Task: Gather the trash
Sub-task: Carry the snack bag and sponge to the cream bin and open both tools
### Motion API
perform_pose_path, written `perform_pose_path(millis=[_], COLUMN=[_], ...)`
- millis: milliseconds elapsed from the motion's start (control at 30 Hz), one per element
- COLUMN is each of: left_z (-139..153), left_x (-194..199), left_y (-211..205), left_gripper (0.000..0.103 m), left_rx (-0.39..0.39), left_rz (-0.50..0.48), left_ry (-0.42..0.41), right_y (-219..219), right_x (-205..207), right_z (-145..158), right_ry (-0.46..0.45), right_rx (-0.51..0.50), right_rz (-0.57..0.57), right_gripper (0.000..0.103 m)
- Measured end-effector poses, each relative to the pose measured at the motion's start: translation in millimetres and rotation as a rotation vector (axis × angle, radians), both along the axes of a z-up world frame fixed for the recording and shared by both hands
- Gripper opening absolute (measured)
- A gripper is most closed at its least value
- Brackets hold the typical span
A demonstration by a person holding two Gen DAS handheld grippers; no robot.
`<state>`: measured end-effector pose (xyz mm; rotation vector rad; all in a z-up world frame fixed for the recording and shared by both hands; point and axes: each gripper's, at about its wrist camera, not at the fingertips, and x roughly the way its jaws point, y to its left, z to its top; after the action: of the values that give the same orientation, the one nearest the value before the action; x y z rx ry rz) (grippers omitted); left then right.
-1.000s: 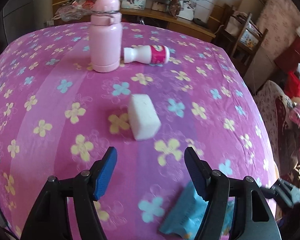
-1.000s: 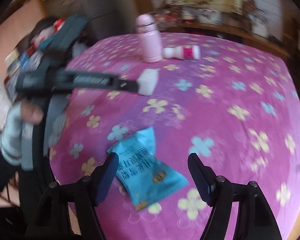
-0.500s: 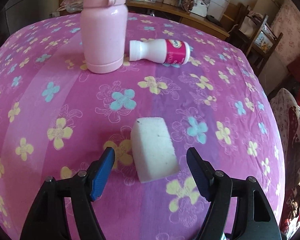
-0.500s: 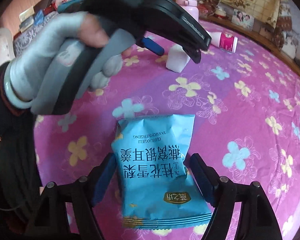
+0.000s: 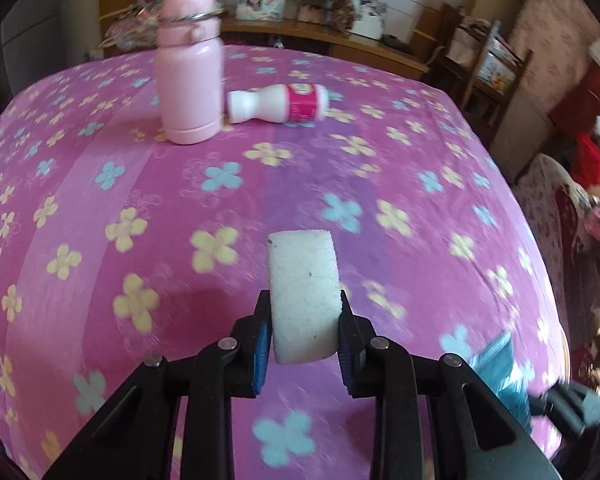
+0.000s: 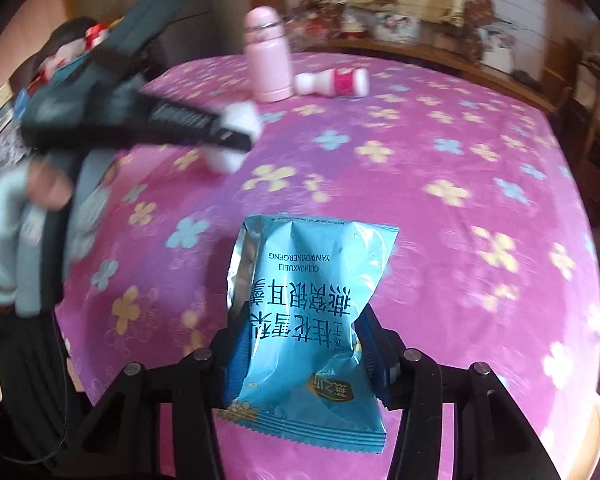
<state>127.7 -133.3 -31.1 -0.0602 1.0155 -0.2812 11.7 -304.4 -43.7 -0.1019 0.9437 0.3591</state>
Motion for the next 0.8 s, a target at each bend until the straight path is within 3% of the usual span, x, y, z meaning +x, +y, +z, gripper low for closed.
perform_pose_path(millis=[300,800], left_z=[17,28], left_x=[-53,-107], left_y=[-48,-125], left_gripper=[0.03,0.03], left_rx=[0.021,0.03], left_rz=[-0.109,-0.263], left_ry=[-0.076,-0.124], right_y=[-53,-123], right_x=[-16,-61], right_z=[22,48], right_ry=[-0.045,-0.102], right_rx=[0.017,0.021], right_rz=[-0.202,-0.39], right_gripper=[0.053,0.053])
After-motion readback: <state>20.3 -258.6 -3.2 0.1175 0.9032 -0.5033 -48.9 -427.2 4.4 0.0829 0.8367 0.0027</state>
